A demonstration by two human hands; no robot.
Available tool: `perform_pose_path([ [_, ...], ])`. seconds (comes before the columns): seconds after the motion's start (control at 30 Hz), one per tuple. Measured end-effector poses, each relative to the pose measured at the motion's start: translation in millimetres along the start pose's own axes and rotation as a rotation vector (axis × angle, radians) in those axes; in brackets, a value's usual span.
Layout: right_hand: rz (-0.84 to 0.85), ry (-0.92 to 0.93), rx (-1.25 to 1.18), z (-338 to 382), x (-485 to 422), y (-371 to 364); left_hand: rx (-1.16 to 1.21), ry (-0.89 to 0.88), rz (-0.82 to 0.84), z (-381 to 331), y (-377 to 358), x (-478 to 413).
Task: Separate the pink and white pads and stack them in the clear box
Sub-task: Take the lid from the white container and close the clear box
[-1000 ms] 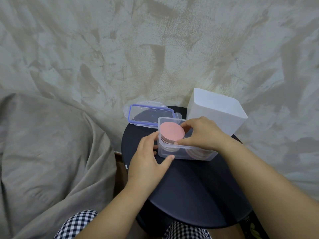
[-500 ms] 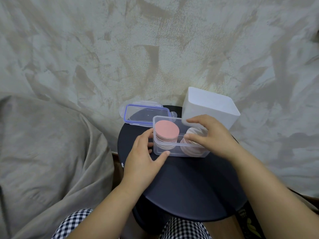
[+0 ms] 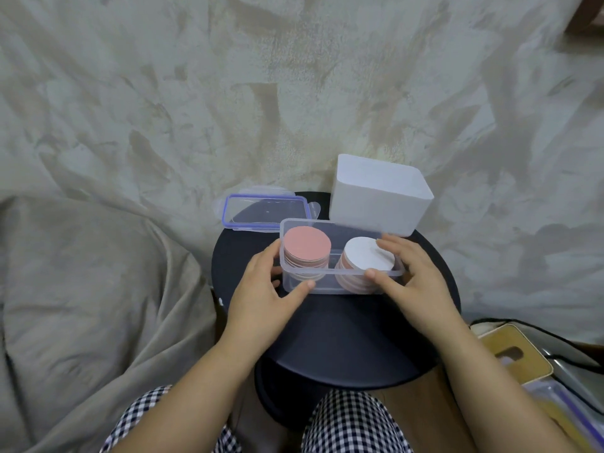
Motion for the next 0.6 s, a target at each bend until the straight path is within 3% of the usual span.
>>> perform_pose_path([
  [0.3, -0.108, -0.181, -0.244, -4.8, 48.2, 15.1, 0.055, -0.058, 0.045, -1.1, -3.3, 31.4],
  [0.47, -0.122, -0.181, -0.268, -9.4, 48.5, 10.9, 0.201, 0.015, 0.214, -6.2, 22.4, 15.0],
  [0.53, -0.122, -0.178, -0.274, -9.1, 48.6, 10.7, 0.257, 0.048, 0.136, -9.4, 33.5, -1.5],
  [0.6, -0.123, -0.179, -0.273, -9.0, 49.2, 10.4, 0.031, -0.011, -0.03, -5.6, 37.5, -26.4],
])
Point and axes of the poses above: each hand's wrist, its own x-axis away from the middle knuckle, its own y-axis out of the back of the hand, z = x × y, the point moved 1 cm from there along -x, towards the middle knuckle, and after that the axes turned 5 degrees about -z, right-handed, at the moved point
